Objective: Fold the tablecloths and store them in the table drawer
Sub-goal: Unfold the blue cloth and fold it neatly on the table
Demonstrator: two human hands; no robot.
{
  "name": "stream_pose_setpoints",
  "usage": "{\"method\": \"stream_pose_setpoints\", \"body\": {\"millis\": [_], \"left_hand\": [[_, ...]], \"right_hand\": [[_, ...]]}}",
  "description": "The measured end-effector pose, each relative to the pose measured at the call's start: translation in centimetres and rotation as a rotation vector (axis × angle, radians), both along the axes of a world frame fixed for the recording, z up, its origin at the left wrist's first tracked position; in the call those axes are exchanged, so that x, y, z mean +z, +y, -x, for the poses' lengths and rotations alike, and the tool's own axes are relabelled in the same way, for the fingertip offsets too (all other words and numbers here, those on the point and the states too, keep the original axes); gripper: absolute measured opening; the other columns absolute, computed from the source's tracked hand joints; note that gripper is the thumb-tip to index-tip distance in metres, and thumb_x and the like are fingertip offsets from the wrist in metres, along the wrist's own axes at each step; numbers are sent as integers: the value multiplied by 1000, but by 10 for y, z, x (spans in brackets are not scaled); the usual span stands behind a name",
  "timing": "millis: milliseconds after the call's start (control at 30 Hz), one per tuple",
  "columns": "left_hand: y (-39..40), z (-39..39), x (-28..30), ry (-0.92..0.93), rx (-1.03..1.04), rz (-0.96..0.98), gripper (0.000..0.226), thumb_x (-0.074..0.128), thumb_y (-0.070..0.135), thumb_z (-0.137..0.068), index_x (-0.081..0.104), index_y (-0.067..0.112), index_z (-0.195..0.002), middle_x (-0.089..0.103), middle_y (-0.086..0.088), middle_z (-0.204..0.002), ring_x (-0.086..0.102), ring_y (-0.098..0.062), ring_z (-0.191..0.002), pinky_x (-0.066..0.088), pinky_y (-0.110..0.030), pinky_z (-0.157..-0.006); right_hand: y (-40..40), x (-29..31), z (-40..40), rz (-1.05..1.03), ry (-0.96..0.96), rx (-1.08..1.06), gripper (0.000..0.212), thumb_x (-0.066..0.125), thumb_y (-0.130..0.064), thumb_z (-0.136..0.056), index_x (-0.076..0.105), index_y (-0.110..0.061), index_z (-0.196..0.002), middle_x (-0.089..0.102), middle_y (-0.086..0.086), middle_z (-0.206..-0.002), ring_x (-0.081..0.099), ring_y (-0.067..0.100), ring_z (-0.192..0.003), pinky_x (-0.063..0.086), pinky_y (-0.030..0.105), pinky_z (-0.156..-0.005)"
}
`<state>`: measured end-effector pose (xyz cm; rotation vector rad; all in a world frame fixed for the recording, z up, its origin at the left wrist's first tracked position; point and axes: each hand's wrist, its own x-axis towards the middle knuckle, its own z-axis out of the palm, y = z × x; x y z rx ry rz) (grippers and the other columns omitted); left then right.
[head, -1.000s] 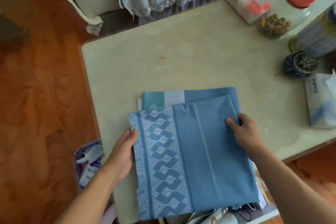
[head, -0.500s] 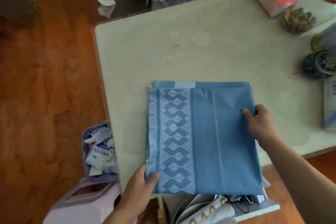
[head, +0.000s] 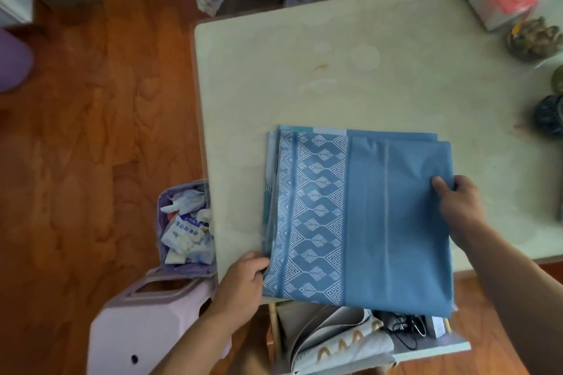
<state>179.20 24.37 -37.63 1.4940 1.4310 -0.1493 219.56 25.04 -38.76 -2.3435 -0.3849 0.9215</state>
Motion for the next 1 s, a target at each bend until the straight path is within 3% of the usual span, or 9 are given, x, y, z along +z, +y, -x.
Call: {"method": "stream_pose_setpoints", "body": {"millis": [67,133,233,333,467,567,667,767,1000], "left_hand": [[4,0,-3,-24,40,-24,40,48,-4,-95,77,20,-108,67,12,-111,62,-2,-102,47,-18,-91],[2,-2,-8,13,137,-75,31,60,5,-95,70,26,-116,69,13,-111,65,-3,-102,51,-22,-90],[0,-8,-12,137,271,-115,24,71,25,-92,57,34,-108,71,9,-94,68,-13,-87,55,-33,-75],[3,-13,-13,162,275,-111,11,63,37,-97,57,28,-93,70,9,-85,68,-16,-79,56,-38,-69],[-2,-20,-13,200,276,-211,17,55,33,-102,50,23,-89,69,1,-86,67,-30,-82,52,-40,-66],[-9,-22,-9,169,310,-246,16,63,30,-98,48,23,-98,66,8,-92,66,-24,-83,43,-33,-65],[-9,-19,-10,162,272,-189,12,64,35,-96,57,26,-101,73,9,-97,70,-22,-90,53,-37,-72],[-3,-17,-11,175,264,-140,9,63,37,-97,61,28,-97,73,9,-95,69,-20,-89,55,-38,-75],[-6,-16,-4,123,275,-32,28,54,14,-94,46,14,-67,55,2,-62,47,-16,-59,33,-33,-54]], "right_hand": [[0,2,0,-7,25,-6,27,57,-30,-99,57,-5,-110,61,13,-105,58,30,-92,46,41,-77],[0,4,0,-9,47,-14,27,58,-29,-99,58,-5,-112,62,15,-109,59,30,-93,48,43,-81],[1,6,2,6,32,-8,27,57,-28,-100,57,-4,-113,62,15,-109,58,30,-93,47,42,-78],[2,8,5,20,6,10,28,54,-29,-101,56,-4,-114,59,12,-105,55,28,-91,43,34,-64],[5,10,8,41,-46,35,31,52,-33,-101,54,-4,-114,58,12,-103,54,29,-88,40,35,-63],[9,12,9,12,-46,12,32,55,-34,-100,56,-6,-115,61,13,-106,56,30,-90,43,39,-74],[10,14,9,-7,21,-31,30,57,-36,-97,58,-10,-112,64,14,-111,61,36,-99,53,50,-88],[7,16,10,-62,99,-97,25,58,-34,-94,60,-14,-108,65,17,-120,63,39,-110,50,60,-97],[4,18,10,-110,57,-162,15,60,-38,-83,59,-24,-87,65,13,-105,62,32,-96,51,58,-93]]}}
